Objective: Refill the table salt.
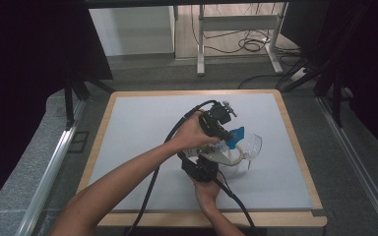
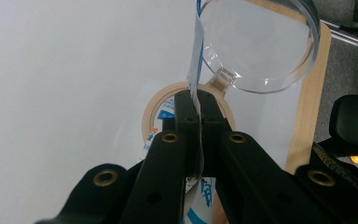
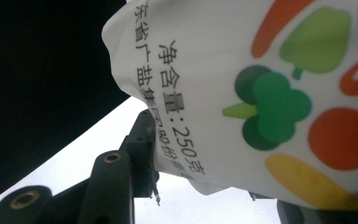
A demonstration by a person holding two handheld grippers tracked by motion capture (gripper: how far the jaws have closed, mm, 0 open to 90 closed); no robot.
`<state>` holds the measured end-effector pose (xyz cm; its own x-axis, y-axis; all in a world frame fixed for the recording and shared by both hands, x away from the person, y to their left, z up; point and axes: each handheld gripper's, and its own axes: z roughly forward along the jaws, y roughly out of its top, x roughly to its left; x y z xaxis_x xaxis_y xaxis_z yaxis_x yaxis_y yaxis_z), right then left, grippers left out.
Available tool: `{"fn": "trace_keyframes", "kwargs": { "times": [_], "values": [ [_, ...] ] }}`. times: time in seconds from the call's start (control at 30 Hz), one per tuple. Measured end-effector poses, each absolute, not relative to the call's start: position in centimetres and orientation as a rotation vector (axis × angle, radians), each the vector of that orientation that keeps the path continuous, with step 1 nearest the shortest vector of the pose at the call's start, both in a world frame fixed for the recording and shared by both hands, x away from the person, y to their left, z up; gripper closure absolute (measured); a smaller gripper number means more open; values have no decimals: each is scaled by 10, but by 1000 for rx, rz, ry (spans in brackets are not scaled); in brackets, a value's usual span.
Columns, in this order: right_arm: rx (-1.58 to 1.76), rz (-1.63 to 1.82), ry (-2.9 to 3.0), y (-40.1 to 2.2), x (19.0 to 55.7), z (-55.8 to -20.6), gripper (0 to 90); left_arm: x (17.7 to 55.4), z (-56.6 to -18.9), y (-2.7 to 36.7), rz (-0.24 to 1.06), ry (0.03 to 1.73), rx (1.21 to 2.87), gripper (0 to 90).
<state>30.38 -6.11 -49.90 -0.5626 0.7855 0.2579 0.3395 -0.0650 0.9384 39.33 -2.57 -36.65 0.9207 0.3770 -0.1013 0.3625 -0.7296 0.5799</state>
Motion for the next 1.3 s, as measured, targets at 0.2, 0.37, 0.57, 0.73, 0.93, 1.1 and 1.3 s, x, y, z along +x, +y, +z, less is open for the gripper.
{"fn": "trace_keyframes", "kwargs": {
  "times": [0.2, 0.37, 0.57, 0.73, 0.93, 1.1, 1.3],
  "values": [
    [1204, 1672, 1842, -62, 304, -498, 546, 393, -365, -27, 32, 526, 2460, 900],
    [1203, 1677, 1841, -62, 304, -498, 547, 393, -365, -27, 34, 529, 2462, 900],
    [1206, 1683, 1840, -61, 304, -498, 547, 393, -365, -26, 35, 529, 2467, 900],
    [1202, 1681, 1842, -60, 304, -498, 547, 393, -365, -26, 32, 533, 2462, 900],
    [1205, 1685, 1836, -61, 304, -498, 548, 392, -365, -26, 35, 529, 2465, 900],
    [1205, 1685, 1836, -61, 304, -498, 548, 393, -365, -26, 31, 531, 2462, 900],
    [1208, 1684, 1836, -60, 304, -498, 549, 393, -366, -26, 28, 532, 2463, 900]
  ]
}}
